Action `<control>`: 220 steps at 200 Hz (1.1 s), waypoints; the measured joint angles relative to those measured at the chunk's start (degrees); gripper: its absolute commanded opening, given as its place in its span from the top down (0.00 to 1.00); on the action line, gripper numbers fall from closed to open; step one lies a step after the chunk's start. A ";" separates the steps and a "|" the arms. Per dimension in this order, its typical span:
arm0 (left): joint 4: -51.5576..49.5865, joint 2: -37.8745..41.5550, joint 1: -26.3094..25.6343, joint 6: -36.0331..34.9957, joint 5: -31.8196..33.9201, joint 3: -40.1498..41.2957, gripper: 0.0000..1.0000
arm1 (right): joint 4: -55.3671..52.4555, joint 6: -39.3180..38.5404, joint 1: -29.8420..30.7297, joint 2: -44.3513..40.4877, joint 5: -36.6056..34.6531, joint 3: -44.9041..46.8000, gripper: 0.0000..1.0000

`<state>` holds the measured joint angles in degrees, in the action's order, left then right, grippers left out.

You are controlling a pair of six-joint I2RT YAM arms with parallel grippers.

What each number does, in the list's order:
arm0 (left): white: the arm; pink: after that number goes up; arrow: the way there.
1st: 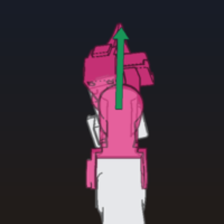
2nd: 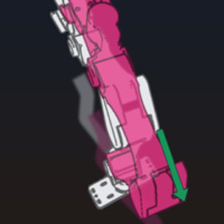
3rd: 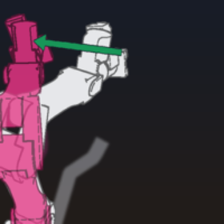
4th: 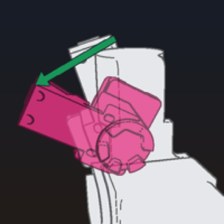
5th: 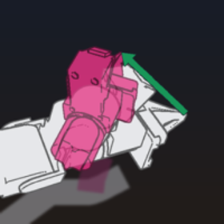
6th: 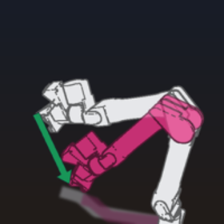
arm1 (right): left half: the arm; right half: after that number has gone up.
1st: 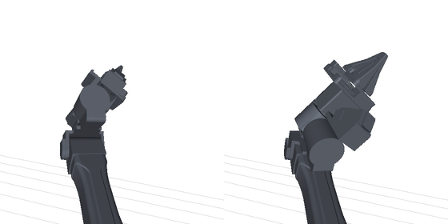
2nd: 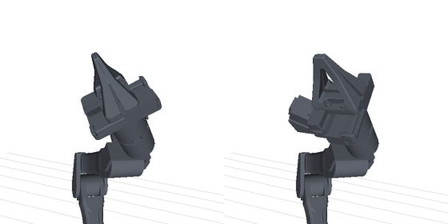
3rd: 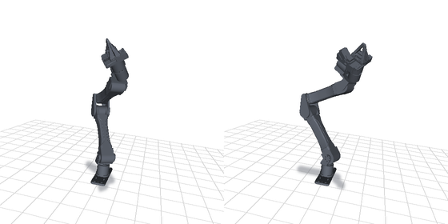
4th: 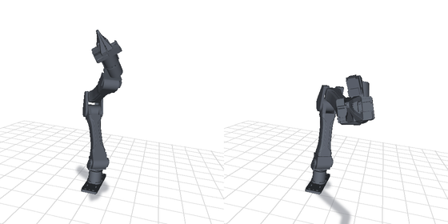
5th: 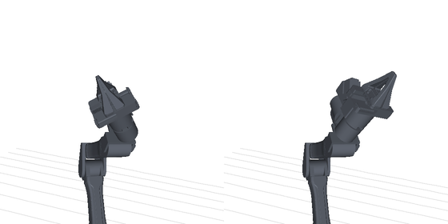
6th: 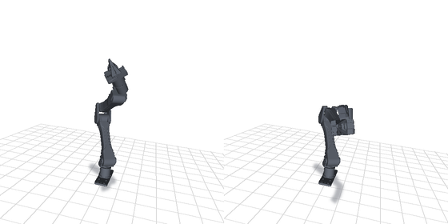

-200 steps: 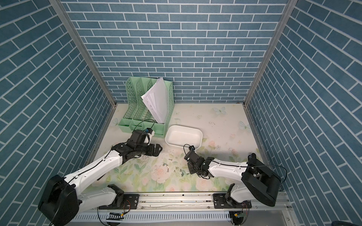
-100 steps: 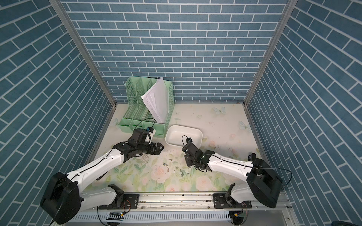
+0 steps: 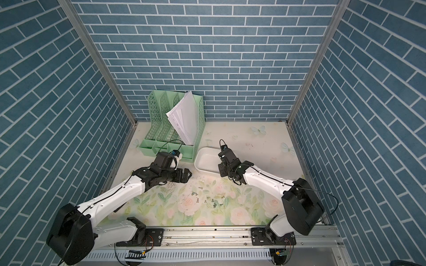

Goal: Put the screws on the desktop into the storage box
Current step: Place the screw in the storage box, then pick up the screw from the center of the board.

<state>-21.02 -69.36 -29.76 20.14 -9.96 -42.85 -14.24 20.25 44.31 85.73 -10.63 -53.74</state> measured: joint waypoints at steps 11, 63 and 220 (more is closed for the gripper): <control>-0.59 0.00 0.00 0.07 0.26 0.00 0.00 | 0.28 -0.72 -0.20 1.14 0.31 -0.55 0.59; -2.21 0.55 0.00 0.46 0.94 0.00 0.00 | 0.46 -2.71 -0.24 1.27 1.22 -0.98 0.24; -6.12 -4.52 -8.26 4.92 2.25 -0.72 0.37 | -6.40 -3.54 4.76 -22.01 9.97 10.88 0.00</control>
<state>-27.14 -73.89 -38.02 25.06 -7.70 -43.57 -20.64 16.71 49.08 63.72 -0.67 -42.85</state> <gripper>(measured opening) 0.677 0.995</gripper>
